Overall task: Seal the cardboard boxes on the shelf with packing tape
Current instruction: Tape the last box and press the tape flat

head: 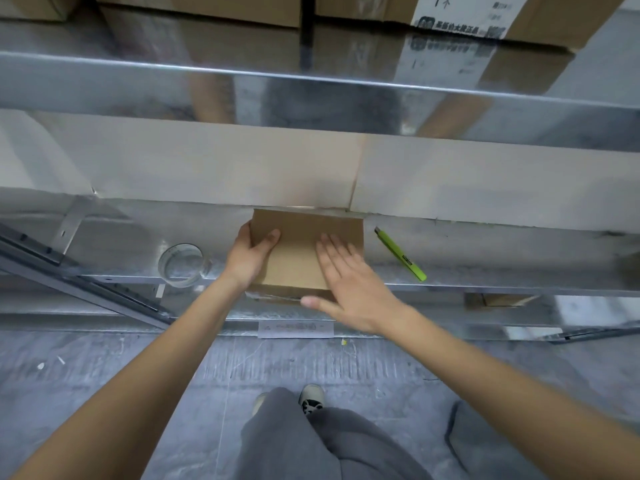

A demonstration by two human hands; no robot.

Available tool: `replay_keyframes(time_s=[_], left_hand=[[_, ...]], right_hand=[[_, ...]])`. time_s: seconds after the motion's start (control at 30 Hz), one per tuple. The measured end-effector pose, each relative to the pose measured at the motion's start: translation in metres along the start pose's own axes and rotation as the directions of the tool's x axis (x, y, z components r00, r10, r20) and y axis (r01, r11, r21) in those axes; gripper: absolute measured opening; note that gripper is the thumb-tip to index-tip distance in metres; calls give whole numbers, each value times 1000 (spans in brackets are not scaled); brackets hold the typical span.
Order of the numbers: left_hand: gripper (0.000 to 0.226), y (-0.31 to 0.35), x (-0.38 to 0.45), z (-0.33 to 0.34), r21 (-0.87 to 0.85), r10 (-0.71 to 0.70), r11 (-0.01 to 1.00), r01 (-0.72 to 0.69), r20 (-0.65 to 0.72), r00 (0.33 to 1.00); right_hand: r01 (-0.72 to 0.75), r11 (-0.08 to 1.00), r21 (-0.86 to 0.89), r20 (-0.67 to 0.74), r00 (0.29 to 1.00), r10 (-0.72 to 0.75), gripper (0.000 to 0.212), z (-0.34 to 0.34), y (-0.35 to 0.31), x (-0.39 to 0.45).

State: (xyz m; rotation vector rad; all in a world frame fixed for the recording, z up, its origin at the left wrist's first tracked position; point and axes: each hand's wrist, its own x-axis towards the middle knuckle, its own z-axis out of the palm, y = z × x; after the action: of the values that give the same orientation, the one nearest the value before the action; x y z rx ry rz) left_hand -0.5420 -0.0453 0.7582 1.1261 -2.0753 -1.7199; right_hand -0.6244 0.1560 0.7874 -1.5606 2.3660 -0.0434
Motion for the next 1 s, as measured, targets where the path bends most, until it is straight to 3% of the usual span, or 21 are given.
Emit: replay_keyframes(time_s=[0.33, 0.43, 0.5, 0.57, 0.63, 0.7, 0.73, 0.87, 1.0], left_hand=[[50, -2, 1, 0, -20, -15, 1000, 15, 0, 1000], [66, 2, 1, -2, -4, -13, 1000, 13, 0, 1000], [76, 8, -2, -1, 106, 68, 993, -58, -91, 993], [61, 16, -9, 2, 373, 320, 892, -254, -127, 939], [55, 19, -17, 6, 626, 498, 642, -443, 99, 861], [65, 12, -20, 10, 734, 469, 446, -512, 296, 832], [68, 8, -20, 11, 761, 454, 401, -510, 318, 832], [63, 2, -19, 14, 789, 445, 391, -474, 288, 848], [61, 0, -19, 15, 786, 448, 408, -465, 272, 852]], right_hand=[[31, 999, 27, -32, 999, -30, 95, 16, -11, -29], [17, 986, 168, -31, 999, -12, 92, 9, -9, -27], [-39, 950, 310, -62, 996, 61, 84, -2, -3, -19], [-102, 923, 372, -149, 974, 168, 74, -13, 8, -2], [-157, 918, 363, -171, 957, 232, 68, -23, 20, 21], [-196, 934, 299, -107, 966, 237, 67, -27, 29, 40], [-199, 948, 248, -71, 972, 222, 67, -25, 32, 47], [-162, 981, 110, -90, 981, 172, 69, -11, 34, 51], [-78, 995, 63, -131, 988, 86, 75, 9, 12, 4]])
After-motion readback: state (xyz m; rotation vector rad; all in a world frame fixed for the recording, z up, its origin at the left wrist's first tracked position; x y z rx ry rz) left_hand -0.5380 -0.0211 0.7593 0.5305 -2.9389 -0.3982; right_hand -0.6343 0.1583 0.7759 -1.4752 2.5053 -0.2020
